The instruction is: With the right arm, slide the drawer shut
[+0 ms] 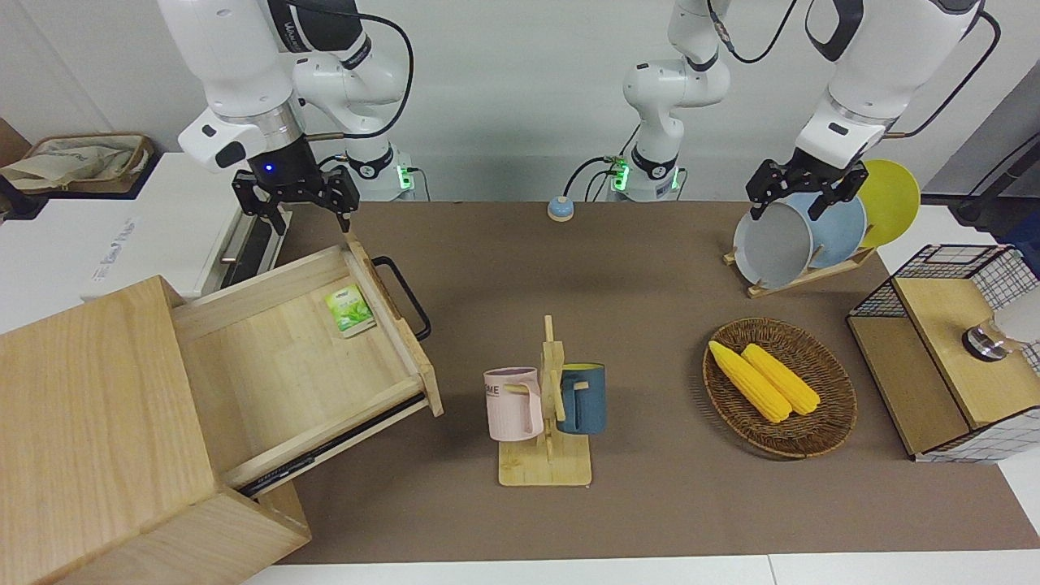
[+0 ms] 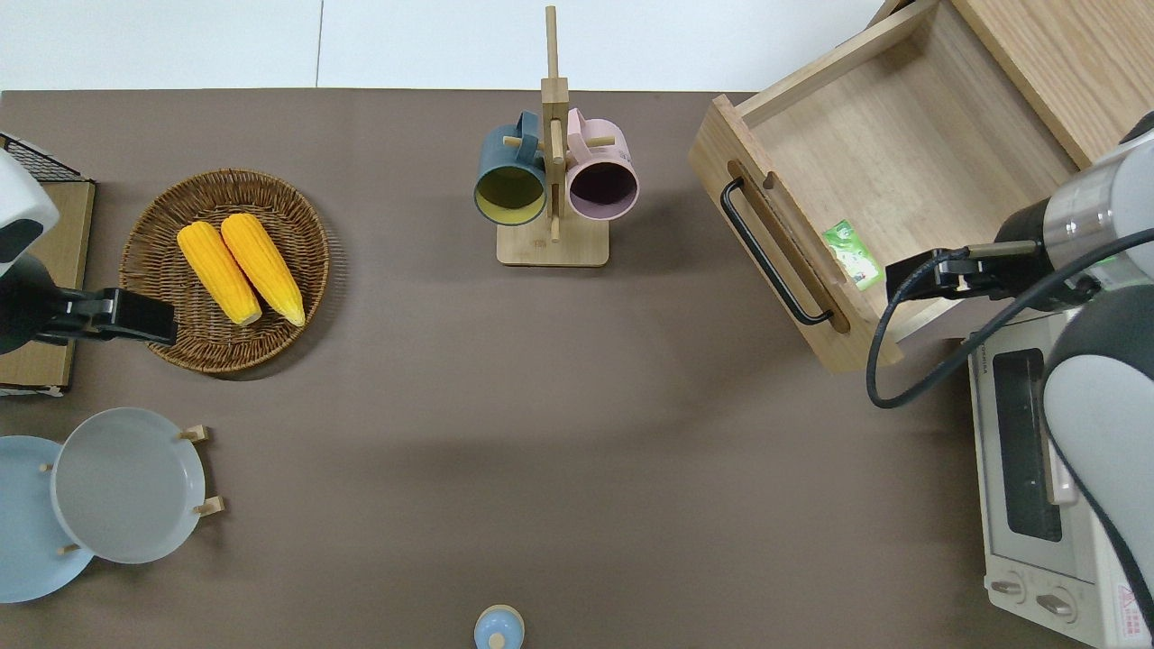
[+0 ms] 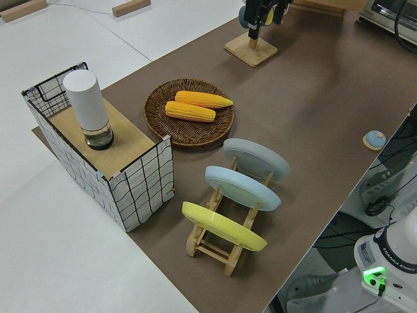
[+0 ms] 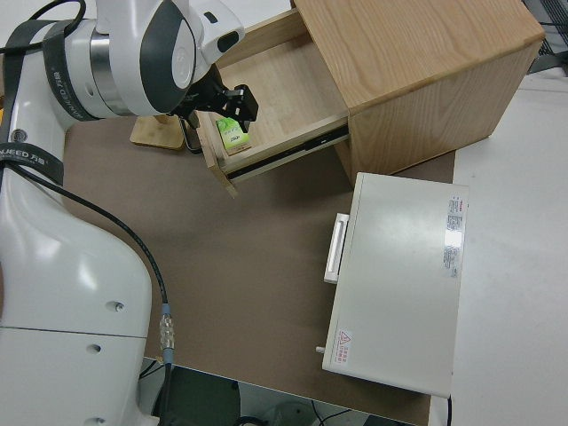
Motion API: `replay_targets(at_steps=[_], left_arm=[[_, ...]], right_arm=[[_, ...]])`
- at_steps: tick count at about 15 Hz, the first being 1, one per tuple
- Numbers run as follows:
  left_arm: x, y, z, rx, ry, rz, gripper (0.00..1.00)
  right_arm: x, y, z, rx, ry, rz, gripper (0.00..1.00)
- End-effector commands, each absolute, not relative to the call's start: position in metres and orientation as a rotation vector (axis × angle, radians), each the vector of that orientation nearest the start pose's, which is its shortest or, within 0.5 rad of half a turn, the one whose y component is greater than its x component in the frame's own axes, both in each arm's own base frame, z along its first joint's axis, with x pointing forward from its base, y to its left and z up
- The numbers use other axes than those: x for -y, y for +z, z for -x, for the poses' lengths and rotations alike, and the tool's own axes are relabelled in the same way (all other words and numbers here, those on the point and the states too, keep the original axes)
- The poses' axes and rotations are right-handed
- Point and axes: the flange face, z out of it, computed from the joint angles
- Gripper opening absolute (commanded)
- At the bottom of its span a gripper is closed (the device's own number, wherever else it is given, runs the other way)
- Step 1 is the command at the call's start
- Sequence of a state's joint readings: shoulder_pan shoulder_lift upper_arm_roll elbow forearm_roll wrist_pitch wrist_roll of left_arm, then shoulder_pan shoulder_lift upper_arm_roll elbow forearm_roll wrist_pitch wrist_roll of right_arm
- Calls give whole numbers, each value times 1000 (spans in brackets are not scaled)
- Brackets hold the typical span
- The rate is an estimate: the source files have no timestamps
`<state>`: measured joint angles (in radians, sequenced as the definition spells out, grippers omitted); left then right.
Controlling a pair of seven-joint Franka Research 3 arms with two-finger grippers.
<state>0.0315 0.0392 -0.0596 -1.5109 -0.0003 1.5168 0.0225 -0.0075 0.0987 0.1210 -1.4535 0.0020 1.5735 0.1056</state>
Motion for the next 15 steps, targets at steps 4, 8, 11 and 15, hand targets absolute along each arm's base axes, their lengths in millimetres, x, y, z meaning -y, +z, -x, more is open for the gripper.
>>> replay_targets(at_steps=[4, 8, 11, 15], left_arm=[[14, 629, -563, -97, 62, 3126, 993], [14, 630, -563, -97, 60, 3126, 993], [14, 629, -563, -97, 62, 3126, 993], [14, 630, -563, -97, 60, 3126, 993]], right_arm=[[-59, 628, -578, 54, -26, 3157, 985], [-56, 627, -577, 49, -5, 3165, 983], [-53, 633, -577, 43, -21, 3161, 960], [-52, 635, -573, 79, 16, 3162, 280]])
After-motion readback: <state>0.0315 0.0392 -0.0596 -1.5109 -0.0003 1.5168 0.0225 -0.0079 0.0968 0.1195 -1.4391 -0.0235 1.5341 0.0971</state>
